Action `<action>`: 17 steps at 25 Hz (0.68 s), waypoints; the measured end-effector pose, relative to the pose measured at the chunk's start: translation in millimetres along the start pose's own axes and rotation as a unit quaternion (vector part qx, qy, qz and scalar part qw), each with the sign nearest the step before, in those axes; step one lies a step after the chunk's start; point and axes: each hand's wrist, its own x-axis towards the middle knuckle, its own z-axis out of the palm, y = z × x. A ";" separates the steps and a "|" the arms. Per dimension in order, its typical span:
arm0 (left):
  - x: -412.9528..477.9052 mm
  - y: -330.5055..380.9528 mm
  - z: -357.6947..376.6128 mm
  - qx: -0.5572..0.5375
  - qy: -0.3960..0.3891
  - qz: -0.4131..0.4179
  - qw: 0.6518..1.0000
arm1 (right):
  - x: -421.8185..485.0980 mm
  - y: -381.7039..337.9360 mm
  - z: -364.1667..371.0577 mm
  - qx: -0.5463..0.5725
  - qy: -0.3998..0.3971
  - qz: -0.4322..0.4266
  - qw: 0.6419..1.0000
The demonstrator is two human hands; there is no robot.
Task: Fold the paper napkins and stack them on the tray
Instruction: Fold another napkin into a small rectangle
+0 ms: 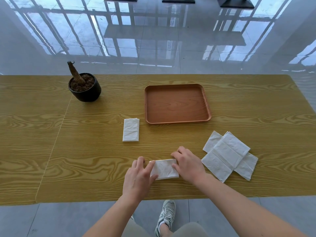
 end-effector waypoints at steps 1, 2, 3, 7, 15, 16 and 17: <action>0.1 -0.1 0.5 0.001 0.000 -0.001 1.000 | 1.3 -0.4 -0.9 -0.001 -0.001 -0.005 1.000; 0.3 0.3 0.8 -0.001 0.000 -0.005 1.000 | 2.4 -1.3 -2.2 0.001 -0.002 -0.009 1.000; 0.7 0.3 0.7 -0.007 0.001 -0.009 1.000 | 3.5 -2.3 -3.6 0.004 -0.003 -0.012 1.000; 0.9 2.1 -1.3 -0.056 -0.002 -0.044 0.997 | 8.5 -5.2 -7.2 0.018 -0.012 -0.020 1.000; 1.6 2.1 -4.5 -0.144 -0.010 -0.125 0.982 | 5.5 -1.7 -8.4 0.141 -0.040 0.085 0.985; 2.4 3.2 -5.1 -0.153 -0.013 -0.136 0.979 | 4.7 -0.6 -9.0 0.180 -0.029 0.109 0.977; 3.6 5.1 -6.1 -0.165 -0.017 -0.150 0.975 | 3.7 0.1 -9.5 0.222 -0.013 0.129 0.966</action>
